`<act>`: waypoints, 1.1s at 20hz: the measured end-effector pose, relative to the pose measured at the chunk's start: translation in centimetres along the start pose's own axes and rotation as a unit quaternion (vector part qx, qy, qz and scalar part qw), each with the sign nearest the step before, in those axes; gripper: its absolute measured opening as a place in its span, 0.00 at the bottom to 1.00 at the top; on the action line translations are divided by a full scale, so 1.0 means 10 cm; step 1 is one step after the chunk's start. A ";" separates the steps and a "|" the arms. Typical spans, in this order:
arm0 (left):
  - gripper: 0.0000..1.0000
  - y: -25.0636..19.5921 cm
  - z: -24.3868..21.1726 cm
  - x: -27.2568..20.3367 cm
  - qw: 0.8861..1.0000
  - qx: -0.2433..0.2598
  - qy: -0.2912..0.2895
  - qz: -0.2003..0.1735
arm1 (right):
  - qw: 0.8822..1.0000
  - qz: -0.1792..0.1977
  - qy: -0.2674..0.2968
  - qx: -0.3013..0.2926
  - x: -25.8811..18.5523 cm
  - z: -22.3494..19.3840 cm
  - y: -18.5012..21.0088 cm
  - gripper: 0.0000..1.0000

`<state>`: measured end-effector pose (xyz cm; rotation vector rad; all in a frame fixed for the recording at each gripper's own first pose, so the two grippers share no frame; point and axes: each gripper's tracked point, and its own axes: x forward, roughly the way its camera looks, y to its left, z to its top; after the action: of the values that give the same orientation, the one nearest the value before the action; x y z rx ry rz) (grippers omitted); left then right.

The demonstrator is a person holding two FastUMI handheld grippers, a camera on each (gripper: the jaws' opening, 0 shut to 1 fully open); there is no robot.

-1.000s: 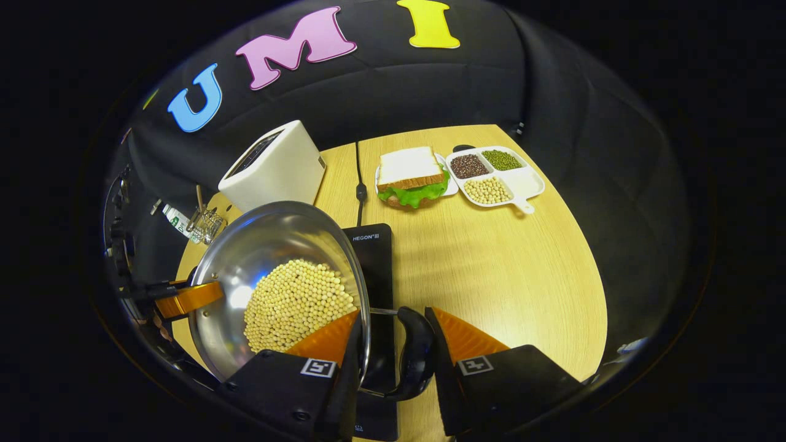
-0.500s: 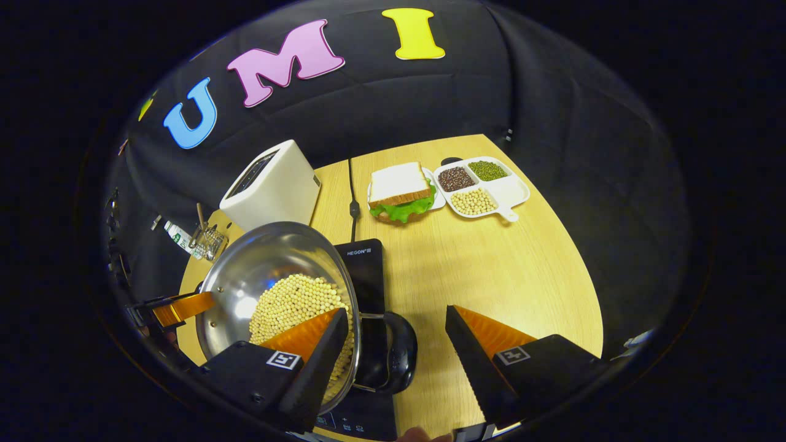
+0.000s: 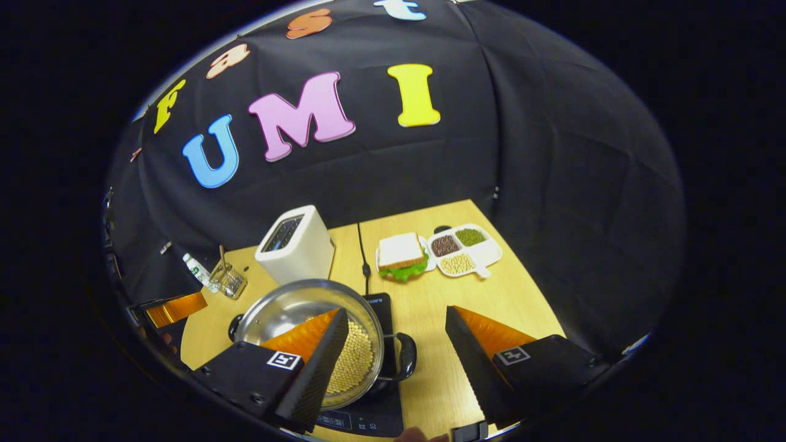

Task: First push the handle of the pot to place it horizontally, then grasp the pot with both hands and set it on the induction cooktop.

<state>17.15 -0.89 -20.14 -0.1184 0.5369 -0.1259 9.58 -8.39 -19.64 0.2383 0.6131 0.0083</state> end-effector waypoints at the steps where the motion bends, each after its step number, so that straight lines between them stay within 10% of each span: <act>1: 0.96 -0.04 0.14 -0.08 1.000 0.007 -0.018 -0.004 | 1.000 0.001 -0.021 0.000 -0.13 0.16 0.05 0.99; 22: 0.95 -0.64 1.22 -1.64 0.959 0.107 -0.258 -0.055 | 0.944 -0.013 -0.324 -0.060 -1.81 1.28 0.69 0.98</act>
<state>8.92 -3.76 -0.63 0.0332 -0.0074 -0.2515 2.48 -5.93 2.32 0.1025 -0.0423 -0.0572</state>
